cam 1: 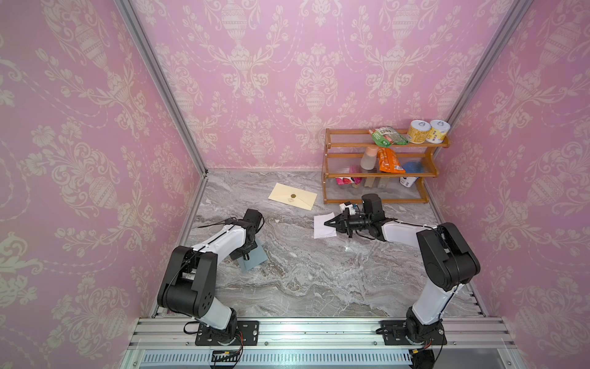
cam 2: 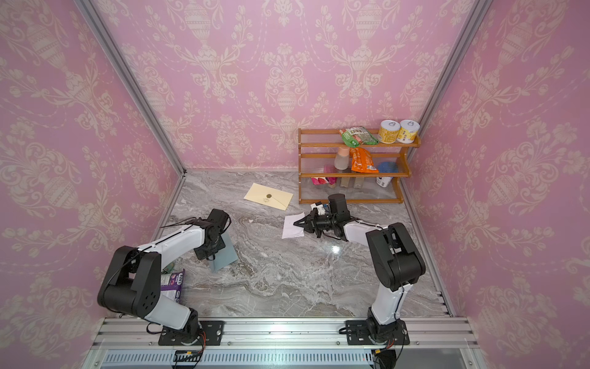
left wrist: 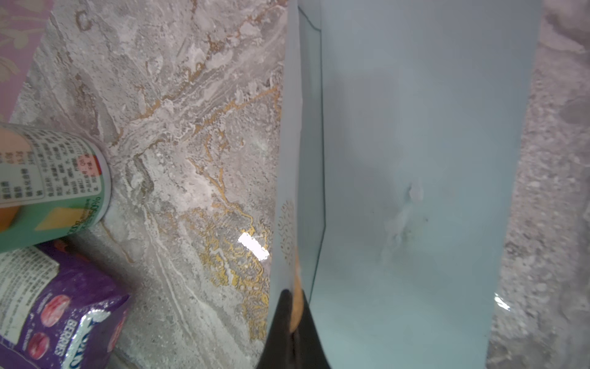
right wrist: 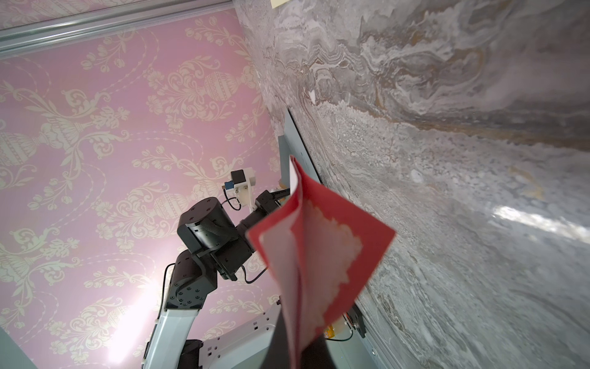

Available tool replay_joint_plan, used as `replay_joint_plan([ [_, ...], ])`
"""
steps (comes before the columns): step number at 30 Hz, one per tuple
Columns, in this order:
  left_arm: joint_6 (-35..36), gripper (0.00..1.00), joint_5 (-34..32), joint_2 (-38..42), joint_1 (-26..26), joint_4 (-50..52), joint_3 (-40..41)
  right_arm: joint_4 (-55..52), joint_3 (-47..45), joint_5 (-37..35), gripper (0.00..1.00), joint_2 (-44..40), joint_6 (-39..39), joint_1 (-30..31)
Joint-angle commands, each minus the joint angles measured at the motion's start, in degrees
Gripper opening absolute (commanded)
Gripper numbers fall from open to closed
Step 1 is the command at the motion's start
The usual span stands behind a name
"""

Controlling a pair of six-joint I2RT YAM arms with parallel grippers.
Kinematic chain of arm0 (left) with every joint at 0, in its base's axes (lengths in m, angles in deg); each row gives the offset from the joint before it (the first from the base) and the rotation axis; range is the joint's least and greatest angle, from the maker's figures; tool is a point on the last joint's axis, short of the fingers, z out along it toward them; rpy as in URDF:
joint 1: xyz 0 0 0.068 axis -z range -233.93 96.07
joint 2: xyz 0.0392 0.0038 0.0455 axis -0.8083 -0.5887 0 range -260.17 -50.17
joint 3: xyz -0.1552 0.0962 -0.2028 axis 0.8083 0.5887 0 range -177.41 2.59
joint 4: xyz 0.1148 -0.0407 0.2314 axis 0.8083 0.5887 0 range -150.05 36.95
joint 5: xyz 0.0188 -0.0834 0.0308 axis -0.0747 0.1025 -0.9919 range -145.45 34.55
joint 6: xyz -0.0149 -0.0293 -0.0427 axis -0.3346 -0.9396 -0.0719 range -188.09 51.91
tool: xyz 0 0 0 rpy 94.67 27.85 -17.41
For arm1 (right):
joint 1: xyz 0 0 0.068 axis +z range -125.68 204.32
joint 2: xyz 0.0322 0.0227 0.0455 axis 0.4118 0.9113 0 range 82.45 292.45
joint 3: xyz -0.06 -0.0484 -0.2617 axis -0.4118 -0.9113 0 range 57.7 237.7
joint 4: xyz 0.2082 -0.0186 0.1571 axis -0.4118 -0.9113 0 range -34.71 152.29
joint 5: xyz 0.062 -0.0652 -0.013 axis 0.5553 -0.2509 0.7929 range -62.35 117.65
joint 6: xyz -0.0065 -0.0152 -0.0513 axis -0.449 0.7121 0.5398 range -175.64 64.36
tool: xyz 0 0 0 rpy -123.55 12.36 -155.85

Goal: Fold the letter paper in half and place it into the envelope
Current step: Pick up the envelope from the center of the board, then place the letter paper in the envelope.

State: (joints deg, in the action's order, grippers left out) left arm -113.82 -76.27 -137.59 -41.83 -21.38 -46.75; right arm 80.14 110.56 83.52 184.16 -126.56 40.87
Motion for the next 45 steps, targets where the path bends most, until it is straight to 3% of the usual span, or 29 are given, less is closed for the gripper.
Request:
replay_joint_plan([
  [1,4.64,0.0,4.58,4.56,-0.45,1.16,-0.66,-10.4,3.85,-1.58,0.0,-3.34,9.11,0.39],
  [5,7.87,0.0,11.55,8.19,-0.16,2.37,-3.01,-23.36,8.6,-5.95,0.0,-4.65,18.39,1.1],
  [10,10.11,0.0,20.53,9.7,1.04,2.7,-7.46,-31.15,12.89,-11.55,0.0,-5.9,22.77,2.22],
  [21,12.53,0.0,28.32,0.8,8.89,6.26,-22.72,-45.33,27.74,-23.92,0.0,-5.15,29.31,8.79],
  [33,12.0,0.0,36.28,-7.24,14.02,3.98,-30.05,-47.98,32.43,-32.69,0.0,-1.17,28.02,13.56],
  [45,10.15,0.0,38.85,-9.87,17.52,2.32,-32.24,-49.78,39.06,-37.09,0.0,5.52,27.41,16.5],
])
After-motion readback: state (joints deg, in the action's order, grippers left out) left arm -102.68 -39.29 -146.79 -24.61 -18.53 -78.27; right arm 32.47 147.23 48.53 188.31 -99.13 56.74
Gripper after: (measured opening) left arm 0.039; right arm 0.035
